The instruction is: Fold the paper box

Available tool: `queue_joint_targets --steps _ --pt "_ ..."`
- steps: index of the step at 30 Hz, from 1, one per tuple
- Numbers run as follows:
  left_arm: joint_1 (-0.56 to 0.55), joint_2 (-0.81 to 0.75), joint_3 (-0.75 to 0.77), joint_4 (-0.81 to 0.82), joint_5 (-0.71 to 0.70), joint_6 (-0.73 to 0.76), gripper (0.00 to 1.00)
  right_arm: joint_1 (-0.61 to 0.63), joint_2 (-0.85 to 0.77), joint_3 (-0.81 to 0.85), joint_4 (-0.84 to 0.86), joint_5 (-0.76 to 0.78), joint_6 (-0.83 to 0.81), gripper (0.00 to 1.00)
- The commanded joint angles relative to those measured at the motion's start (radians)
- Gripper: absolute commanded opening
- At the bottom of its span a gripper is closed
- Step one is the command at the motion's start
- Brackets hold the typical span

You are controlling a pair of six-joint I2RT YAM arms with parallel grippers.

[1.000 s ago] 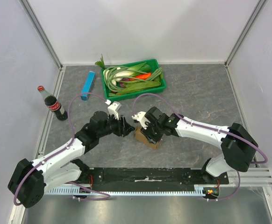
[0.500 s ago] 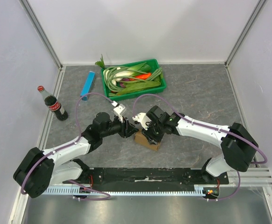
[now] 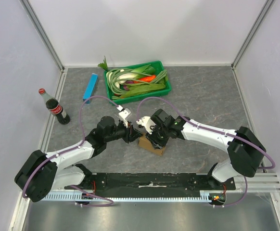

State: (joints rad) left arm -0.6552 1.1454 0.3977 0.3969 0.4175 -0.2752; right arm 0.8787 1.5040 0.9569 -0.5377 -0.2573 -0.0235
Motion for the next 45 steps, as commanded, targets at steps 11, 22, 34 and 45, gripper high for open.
queue_joint_targets --steps 11,22,34,45 --pt "-0.012 0.004 0.026 0.006 -0.057 0.053 0.27 -0.004 -0.025 0.014 -0.022 0.003 -0.012 0.26" --pt "-0.017 -0.003 0.093 -0.087 -0.089 -0.076 0.02 -0.004 -0.027 0.014 -0.016 0.036 -0.007 0.25" --pt "-0.027 0.027 0.145 -0.201 -0.112 -0.329 0.02 0.002 -0.041 0.017 0.004 0.082 0.013 0.23" --pt "-0.030 0.053 0.144 -0.179 -0.068 -0.463 0.02 0.005 -0.041 0.013 0.012 0.092 0.016 0.23"
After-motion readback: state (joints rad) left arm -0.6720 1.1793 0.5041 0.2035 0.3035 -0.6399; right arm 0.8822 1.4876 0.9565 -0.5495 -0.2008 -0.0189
